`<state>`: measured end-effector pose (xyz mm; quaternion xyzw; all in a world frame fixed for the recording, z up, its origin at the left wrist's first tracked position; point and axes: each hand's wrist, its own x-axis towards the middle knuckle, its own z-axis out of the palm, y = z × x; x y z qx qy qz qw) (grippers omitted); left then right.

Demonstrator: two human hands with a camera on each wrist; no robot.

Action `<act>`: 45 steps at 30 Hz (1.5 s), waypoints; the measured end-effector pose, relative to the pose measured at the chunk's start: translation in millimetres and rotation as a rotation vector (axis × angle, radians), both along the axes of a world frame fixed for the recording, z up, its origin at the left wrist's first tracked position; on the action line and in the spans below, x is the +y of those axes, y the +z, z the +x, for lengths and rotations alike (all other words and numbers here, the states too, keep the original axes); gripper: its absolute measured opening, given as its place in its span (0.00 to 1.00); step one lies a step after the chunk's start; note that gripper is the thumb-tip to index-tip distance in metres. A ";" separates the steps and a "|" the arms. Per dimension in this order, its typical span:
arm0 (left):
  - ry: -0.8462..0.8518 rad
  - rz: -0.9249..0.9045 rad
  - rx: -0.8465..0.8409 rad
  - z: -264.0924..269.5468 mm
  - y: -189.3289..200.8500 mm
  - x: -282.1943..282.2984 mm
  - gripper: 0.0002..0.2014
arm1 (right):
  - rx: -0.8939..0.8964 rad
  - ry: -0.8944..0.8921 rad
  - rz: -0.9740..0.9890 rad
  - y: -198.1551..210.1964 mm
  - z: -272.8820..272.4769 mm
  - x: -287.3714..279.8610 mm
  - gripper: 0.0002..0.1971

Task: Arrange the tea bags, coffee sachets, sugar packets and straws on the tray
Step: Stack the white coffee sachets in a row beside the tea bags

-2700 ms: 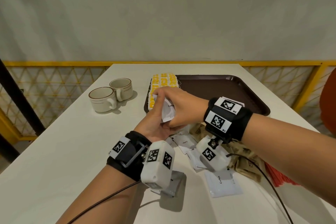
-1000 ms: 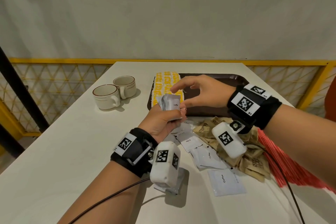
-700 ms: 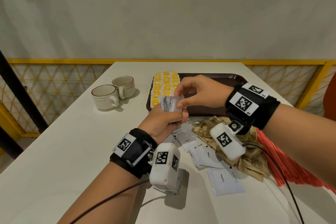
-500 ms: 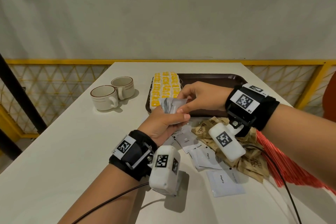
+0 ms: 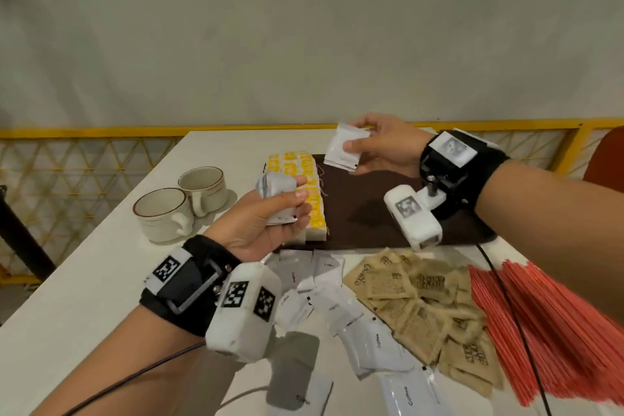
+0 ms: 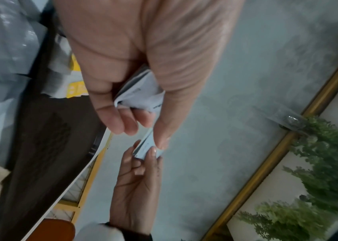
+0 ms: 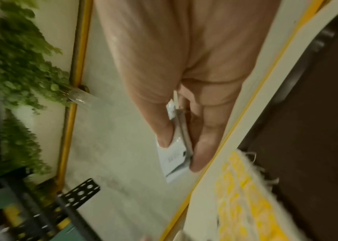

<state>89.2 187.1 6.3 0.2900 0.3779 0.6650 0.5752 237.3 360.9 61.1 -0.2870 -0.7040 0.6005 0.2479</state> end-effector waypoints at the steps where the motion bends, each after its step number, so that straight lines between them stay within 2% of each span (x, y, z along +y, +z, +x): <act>1: -0.007 -0.011 0.002 -3.4 1.2 5.0 0.21 | -0.034 -0.073 0.013 0.6 -4.7 14.0 0.11; 4: -0.002 -0.032 -0.018 -12.1 4.1 21.1 0.21 | -0.127 -0.240 0.041 -1.9 -19.9 53.1 0.16; 7: 0.029 -0.028 -0.028 -19.7 6.4 39.7 0.21 | -0.194 -0.319 0.066 -15.6 -39.3 88.7 0.17; 11: 0.050 -0.005 -0.066 -33.2 14.5 61.4 0.20 | -0.353 -0.268 0.180 -41.0 -68.8 124.0 0.17; 15: 0.074 0.012 -0.179 -45.5 15.5 72.9 0.22 | -0.431 -0.269 0.263 -65.0 -89.0 146.5 0.19; 17: 0.075 0.018 -0.199 -49.9 11.1 74.1 0.29 | -0.448 -0.301 0.245 -76.1 -95.4 154.0 0.17; 19: 0.080 0.020 -0.185 -54.8 7.9 74.7 0.42 | -0.454 -0.327 0.231 -85.2 -102.1 161.6 0.17; 20: 0.088 0.018 -0.178 -57.3 7.0 74.5 0.42 | -0.455 -0.336 0.226 -88.9 -105.4 163.8 0.16; 23: 0.116 0.041 -0.169 -63.2 7.2 74.5 0.25 | -0.437 -0.357 0.204 -97.4 -113.0 167.9 0.11; 25: 0.118 0.050 -0.158 -63.3 9.1 73.6 0.22 | -0.432 -0.344 0.195 -99.9 -116.9 167.3 0.10; 30: 0.122 0.032 -0.140 -61.7 8.9 73.9 0.23 | -0.450 -0.359 0.223 -102.0 -123.2 170.2 0.18; 34: 0.121 0.034 -0.136 -59.8 8.9 74.7 0.22 | -0.440 -0.409 0.198 -99.4 -121.0 169.4 0.14; 38: 0.126 0.039 -0.127 -60.8 9.1 75.2 0.21 | -0.427 -0.387 0.174 -95.6 -119.8 168.6 0.08; 43: 0.138 0.031 -0.107 -61.2 8.4 74.7 0.22 | -0.437 -0.371 0.173 -95.1 -120.4 168.8 0.16; 45: 0.138 0.026 -0.105 -61.4 8.2 74.9 0.22 | -0.429 -0.384 0.155 -92.8 -119.0 165.9 0.14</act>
